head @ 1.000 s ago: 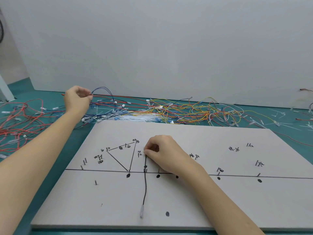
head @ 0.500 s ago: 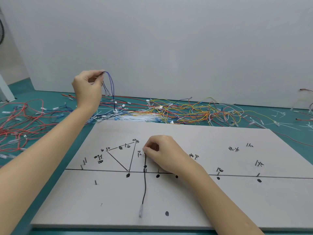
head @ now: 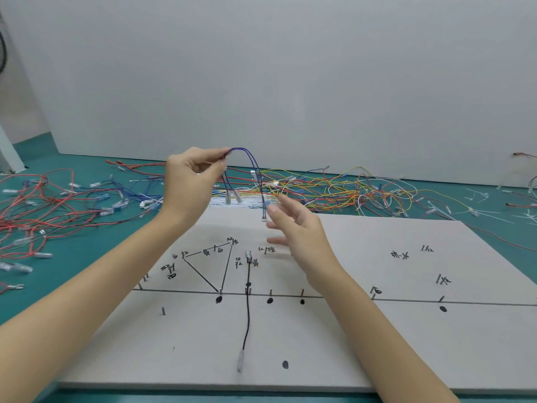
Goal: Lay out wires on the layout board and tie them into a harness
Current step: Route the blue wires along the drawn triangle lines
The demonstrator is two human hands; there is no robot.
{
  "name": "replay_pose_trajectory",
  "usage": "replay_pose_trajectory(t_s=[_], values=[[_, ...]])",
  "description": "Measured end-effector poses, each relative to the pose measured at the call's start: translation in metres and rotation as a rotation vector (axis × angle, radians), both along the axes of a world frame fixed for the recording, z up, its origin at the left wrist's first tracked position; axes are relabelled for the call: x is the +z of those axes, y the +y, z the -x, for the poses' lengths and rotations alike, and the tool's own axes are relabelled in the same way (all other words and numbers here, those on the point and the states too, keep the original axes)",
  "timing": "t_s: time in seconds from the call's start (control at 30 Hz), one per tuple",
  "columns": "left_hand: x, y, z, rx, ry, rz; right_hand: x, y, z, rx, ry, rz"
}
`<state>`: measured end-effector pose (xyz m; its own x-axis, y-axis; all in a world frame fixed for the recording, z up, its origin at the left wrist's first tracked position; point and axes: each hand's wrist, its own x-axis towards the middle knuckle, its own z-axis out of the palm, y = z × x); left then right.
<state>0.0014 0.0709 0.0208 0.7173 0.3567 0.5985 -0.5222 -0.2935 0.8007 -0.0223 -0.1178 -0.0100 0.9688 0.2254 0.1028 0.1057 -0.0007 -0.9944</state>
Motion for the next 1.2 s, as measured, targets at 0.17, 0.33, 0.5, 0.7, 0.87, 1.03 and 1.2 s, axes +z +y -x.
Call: replay_pose_trajectory(t_s=[0.17,0.33,0.5,0.7,0.87,1.03,1.2], values=[[-0.012,-0.005,0.012,-0.020,0.097,0.135,0.009,-0.004,0.002,0.231,0.208,-0.265],[-0.021,0.003,0.017,0.011,0.205,0.319,0.012,-0.010,0.002,0.341,0.269,-0.369],[-0.024,0.018,0.023,0.048,0.241,0.423,0.012,-0.011,0.003,0.404,0.289,-0.357],[-0.023,0.030,0.026,-0.016,0.301,0.416,0.012,-0.012,0.002,0.283,0.275,-0.389],[-0.022,0.034,0.027,-0.085,0.340,0.390,0.013,-0.011,0.005,0.390,0.276,-0.395],[-0.019,0.034,0.029,-0.228,0.365,0.428,0.015,-0.012,0.005,0.323,0.319,-0.507],[-0.010,0.042,0.032,-0.498,0.452,0.521,0.016,-0.012,0.005,0.276,0.327,-0.551]])
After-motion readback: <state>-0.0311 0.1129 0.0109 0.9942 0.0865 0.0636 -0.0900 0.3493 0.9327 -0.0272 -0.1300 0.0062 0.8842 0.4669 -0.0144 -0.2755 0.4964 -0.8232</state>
